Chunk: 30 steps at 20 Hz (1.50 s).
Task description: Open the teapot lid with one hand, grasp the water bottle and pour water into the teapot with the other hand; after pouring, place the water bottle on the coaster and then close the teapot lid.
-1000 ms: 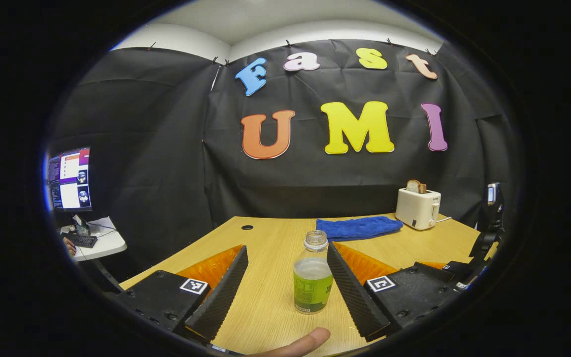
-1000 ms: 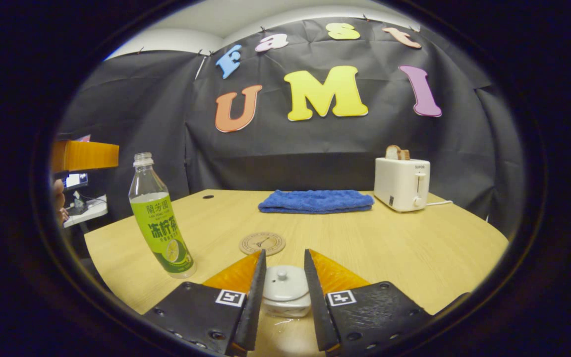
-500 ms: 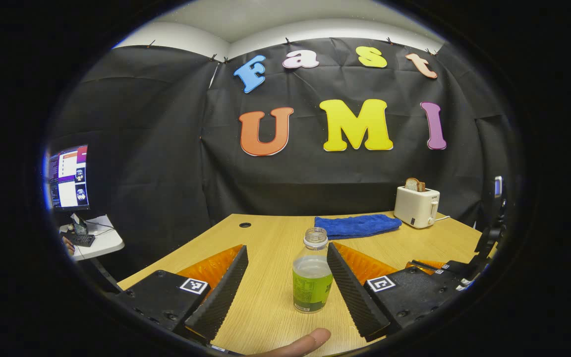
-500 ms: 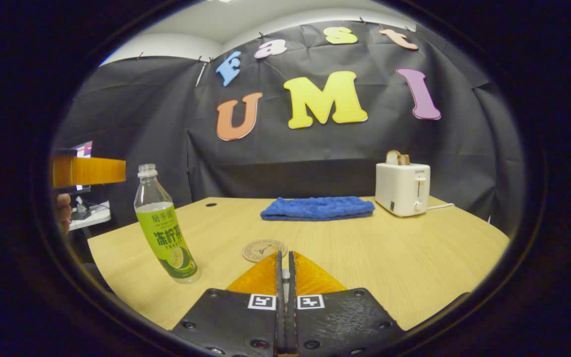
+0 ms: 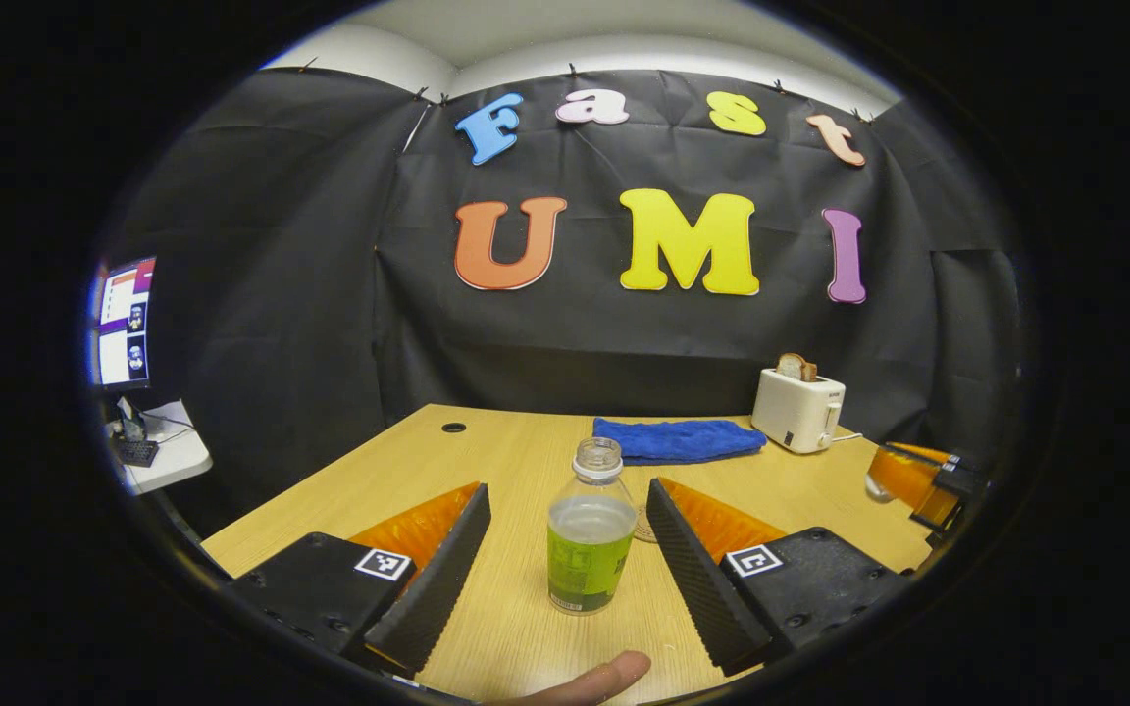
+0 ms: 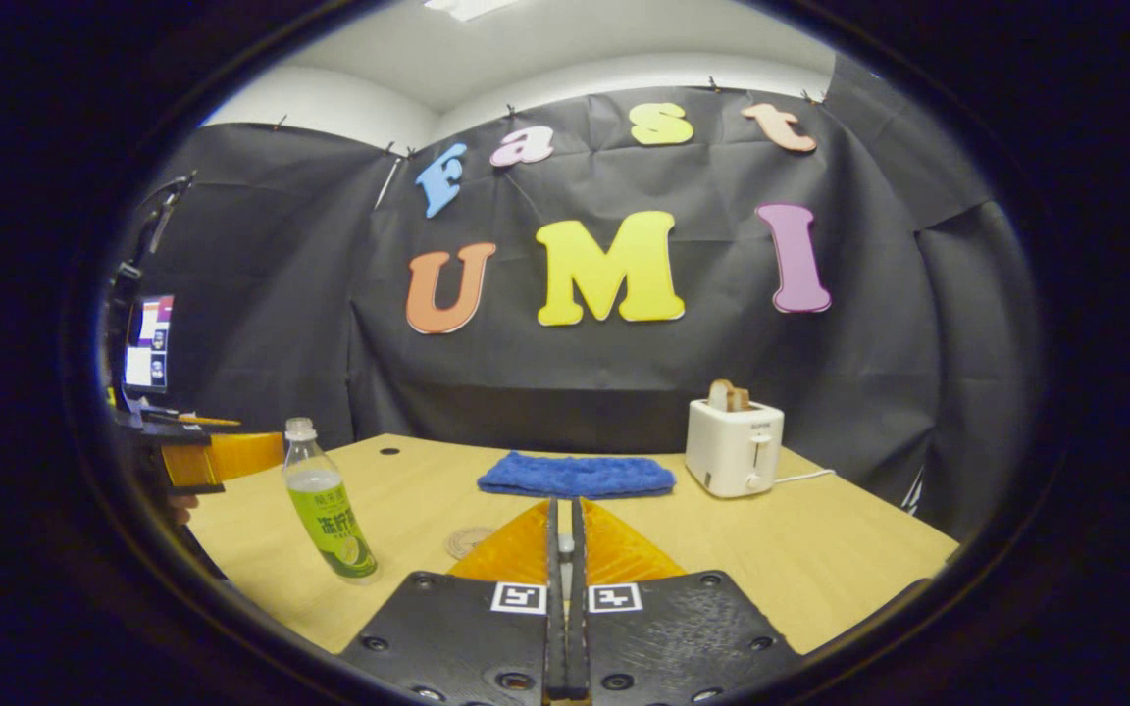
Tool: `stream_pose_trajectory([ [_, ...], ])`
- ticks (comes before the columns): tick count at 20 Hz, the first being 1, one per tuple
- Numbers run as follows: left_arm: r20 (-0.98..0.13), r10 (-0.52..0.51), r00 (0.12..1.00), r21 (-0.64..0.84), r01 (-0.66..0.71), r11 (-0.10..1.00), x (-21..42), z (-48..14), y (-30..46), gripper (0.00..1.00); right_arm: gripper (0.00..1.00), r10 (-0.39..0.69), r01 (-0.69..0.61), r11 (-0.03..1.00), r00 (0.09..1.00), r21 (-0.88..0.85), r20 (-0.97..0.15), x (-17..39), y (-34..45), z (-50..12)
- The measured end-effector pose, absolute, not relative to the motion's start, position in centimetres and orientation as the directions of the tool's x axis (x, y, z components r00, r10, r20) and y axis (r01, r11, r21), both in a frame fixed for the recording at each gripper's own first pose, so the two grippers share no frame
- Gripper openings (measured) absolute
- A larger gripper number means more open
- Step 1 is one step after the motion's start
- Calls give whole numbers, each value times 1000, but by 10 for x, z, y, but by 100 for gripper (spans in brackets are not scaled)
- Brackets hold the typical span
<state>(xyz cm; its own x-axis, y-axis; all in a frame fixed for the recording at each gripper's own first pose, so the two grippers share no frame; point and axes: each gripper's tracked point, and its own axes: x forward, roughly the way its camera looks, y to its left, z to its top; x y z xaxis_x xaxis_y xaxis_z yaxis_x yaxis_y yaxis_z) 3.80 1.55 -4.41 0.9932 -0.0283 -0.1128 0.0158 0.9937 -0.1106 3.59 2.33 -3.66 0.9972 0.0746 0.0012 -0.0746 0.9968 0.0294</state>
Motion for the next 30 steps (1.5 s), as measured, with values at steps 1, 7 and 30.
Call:
stream_pose_trajectory([
  [1, -112, -31, 993, -106, 19, 994, 40, -45, 14, 100, 1, 63, -63, 998, 998, 31, 7, 33, 16, -32],
  [7, -132, -78, 988, -149, 58, 987, 57, -63, 0, 100, 1, 33, -34, 999, 999, 30, 19, 29, 1, -25],
  [30, -173, -43, 984, -113, 23, 993, 103, -123, 6, 80, 1, 66, -66, 998, 997, 0, -41, 39, 20, -48],
])
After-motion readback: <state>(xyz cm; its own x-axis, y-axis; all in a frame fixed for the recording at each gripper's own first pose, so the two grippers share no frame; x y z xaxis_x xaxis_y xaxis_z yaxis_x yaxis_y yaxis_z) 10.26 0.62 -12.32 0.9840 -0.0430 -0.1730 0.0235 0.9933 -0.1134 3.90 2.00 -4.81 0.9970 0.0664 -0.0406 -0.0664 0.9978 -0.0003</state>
